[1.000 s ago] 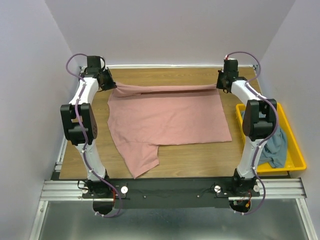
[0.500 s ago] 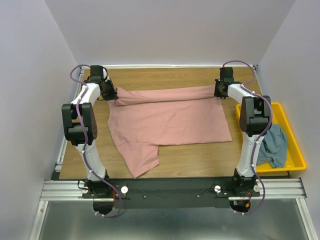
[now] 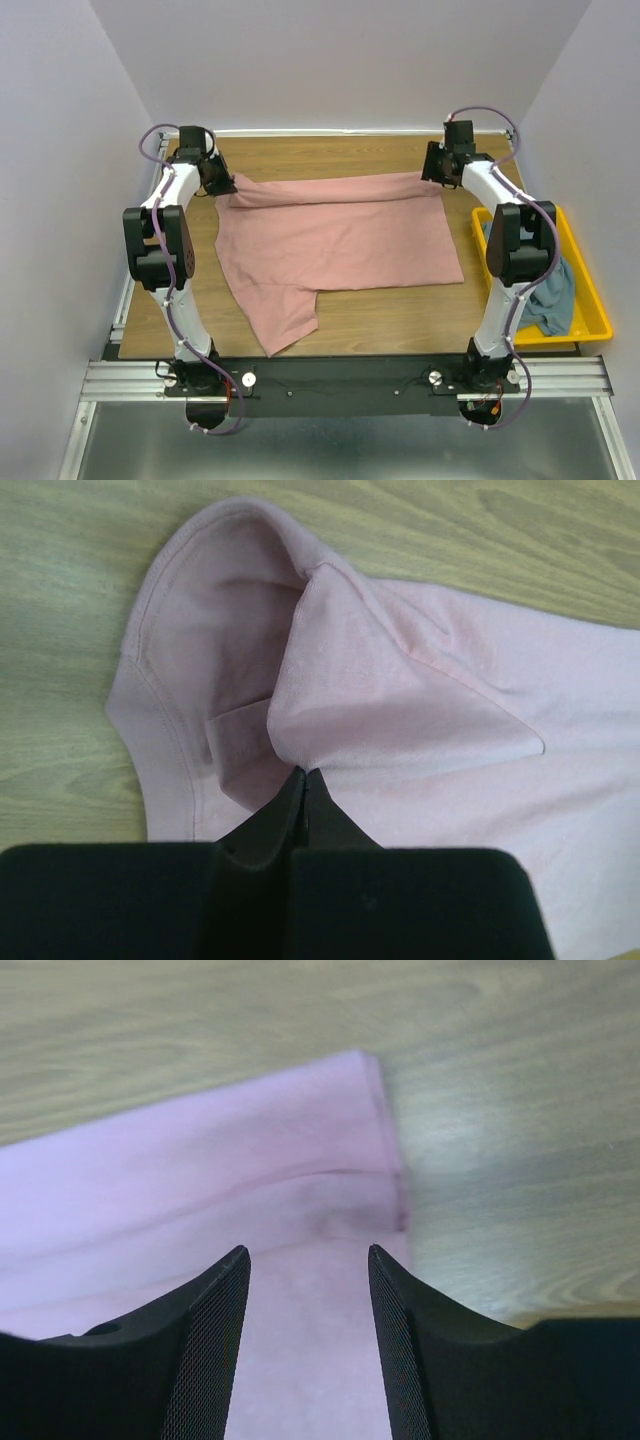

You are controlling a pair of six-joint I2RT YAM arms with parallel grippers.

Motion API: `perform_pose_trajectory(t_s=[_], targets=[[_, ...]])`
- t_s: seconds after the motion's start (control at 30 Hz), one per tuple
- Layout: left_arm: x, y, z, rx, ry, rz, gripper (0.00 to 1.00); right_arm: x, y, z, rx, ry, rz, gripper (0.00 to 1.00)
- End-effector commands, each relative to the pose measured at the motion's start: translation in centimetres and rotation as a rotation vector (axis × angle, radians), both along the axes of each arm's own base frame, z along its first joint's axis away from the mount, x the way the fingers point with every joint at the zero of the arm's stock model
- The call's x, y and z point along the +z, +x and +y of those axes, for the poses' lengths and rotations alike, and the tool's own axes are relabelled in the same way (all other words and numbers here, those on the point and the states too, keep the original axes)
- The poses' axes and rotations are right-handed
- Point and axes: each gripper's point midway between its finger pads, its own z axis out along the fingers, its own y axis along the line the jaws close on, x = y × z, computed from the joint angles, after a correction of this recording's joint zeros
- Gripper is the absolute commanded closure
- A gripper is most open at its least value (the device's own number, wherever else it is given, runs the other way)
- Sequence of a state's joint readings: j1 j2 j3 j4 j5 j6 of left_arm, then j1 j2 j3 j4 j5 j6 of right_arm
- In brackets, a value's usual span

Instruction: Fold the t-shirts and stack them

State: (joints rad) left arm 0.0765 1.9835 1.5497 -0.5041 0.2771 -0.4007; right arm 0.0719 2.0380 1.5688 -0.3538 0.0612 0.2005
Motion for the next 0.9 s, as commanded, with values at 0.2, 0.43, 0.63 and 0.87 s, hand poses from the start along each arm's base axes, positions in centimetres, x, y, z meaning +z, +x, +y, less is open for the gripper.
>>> perform_pose_trajectory(t_s=[0.2, 0.43, 0.63, 0.87], targets=[[3.6, 5.9, -0.8, -0.003, -0.009, -0.140, 1.00, 7.9, -1.3, 18.6, 0.482, 0.159, -0.164, 0.46], [2.7, 8.8, -1.8, -0.016, -0.009, -0.164, 1.00, 5.6, -3.8, 31.7, 0.803, 0.197, -0.198, 0.51], [0.7, 9.6, -2.2, -0.027, -0.024, -0.176, 1.00, 2.0, -3.9, 38.3, 0.874, 0.282, -0.226, 0.53], [3.2, 9.1, -2.8, -0.036, -0.034, -0.216, 0.98, -0.3, -2.8, 40.2, 0.818, 0.309, -0.225, 0.53]])
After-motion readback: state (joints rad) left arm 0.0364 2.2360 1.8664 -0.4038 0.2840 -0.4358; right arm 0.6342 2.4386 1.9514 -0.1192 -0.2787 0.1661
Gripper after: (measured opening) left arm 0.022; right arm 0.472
